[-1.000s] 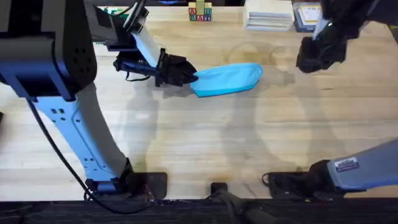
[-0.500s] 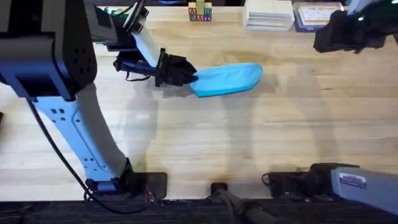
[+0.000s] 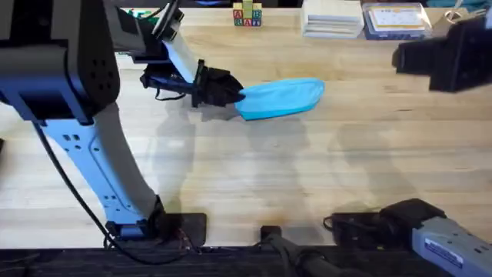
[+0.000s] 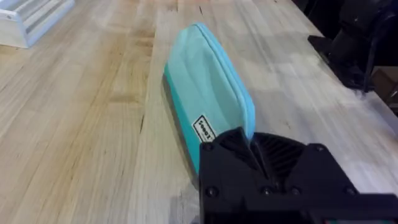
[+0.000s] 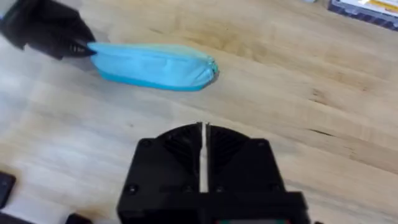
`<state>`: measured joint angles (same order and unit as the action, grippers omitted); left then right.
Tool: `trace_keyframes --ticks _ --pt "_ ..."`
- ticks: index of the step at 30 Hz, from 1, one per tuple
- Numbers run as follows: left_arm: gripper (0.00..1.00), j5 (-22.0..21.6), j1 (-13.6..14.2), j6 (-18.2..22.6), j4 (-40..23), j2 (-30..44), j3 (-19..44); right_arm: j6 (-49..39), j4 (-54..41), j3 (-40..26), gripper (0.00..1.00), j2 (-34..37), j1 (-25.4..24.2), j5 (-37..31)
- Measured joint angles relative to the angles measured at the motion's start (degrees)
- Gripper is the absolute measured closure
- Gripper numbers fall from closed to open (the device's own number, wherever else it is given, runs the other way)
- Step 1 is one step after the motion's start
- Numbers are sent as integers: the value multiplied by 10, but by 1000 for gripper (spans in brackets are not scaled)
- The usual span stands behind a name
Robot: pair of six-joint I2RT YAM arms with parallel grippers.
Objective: Unzip the bag, pick up the pens from the table one at a time and place them inside, then zip the bag closed.
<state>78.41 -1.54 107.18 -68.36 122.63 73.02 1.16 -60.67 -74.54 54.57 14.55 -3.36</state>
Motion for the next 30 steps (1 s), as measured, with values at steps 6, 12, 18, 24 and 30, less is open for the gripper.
trace_keyframes --ticks 6,12,18,24,30 --pt "959 0 0 0 0 0 0 -2 -45 0 485 -30 51 0" --pt "621 0 -3 0 -2 0 0 -4 -47 0 5 -30 60 0" --pt "11 0 -4 0 -2 0 0 -4 -47 0 5 -30 60 0" --pt "8 0 -4 0 0 0 0 -4 -47 0 4 -30 60 0" --pt "4 4 -4 7 -7 0 0 -4 -47 0 3 -30 60 0"
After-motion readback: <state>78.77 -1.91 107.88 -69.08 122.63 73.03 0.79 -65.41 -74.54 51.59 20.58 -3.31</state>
